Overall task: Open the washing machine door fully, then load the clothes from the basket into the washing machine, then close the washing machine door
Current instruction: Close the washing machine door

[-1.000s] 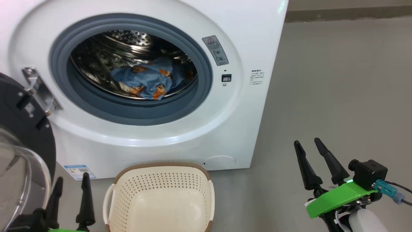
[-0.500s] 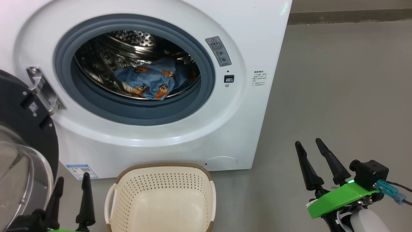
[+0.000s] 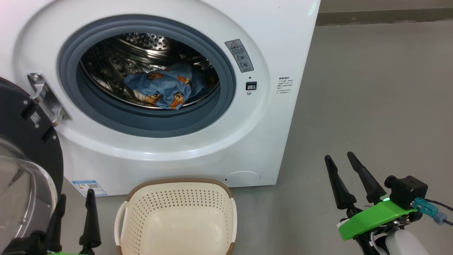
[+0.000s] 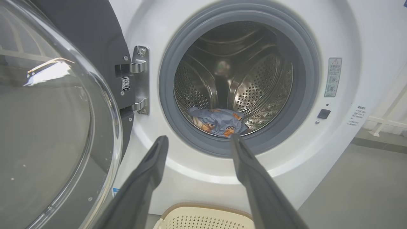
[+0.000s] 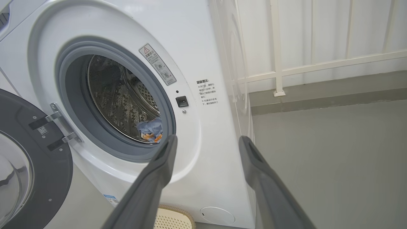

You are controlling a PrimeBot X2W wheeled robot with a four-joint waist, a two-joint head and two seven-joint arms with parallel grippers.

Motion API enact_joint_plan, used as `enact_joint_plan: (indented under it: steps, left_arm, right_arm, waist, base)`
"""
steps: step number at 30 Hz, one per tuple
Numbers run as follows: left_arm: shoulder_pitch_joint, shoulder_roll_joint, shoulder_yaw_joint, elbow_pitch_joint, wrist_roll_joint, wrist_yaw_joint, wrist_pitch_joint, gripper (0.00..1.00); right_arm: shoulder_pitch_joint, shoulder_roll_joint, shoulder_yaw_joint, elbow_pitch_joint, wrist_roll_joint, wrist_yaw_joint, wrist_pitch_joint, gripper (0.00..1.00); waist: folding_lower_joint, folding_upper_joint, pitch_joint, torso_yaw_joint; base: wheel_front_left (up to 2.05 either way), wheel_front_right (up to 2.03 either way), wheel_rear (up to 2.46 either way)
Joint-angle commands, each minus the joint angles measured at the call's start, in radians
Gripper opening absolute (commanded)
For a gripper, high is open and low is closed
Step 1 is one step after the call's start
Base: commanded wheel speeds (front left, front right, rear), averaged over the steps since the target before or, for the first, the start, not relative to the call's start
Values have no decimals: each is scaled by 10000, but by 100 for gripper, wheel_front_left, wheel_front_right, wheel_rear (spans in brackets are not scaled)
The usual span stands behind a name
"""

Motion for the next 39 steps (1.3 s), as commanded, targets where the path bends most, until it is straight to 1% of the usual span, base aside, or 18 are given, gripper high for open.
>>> enact_joint_plan:
  steps: [1,15,20,39]
  left_arm:
    - [-236,119,421,-223,35,-54,-53,100]
    - [-236,2,554,-178,81,-162,-53,100]
    - [-228,-51,578,-179,92,-183,-53,100]
    - [-187,-147,636,-132,163,-213,-53,100]
  right_arm:
    - [-60,-81,209,-273,125,16,-120,100]
    - [-72,-72,212,-245,137,16,-120,100]
    - [-56,-65,212,-220,145,16,-120,100]
    - [-17,-80,223,-175,199,16,-120,100]
  waist:
    - [0,0,0,2]
    - [0,0,-29,-14]
    - [0,0,-85,-22]
    - [0,0,-224,6]
  base:
    - [0,0,0]
    - [0,0,0]
    - [-45,45,0]
    - [-143,143,0]
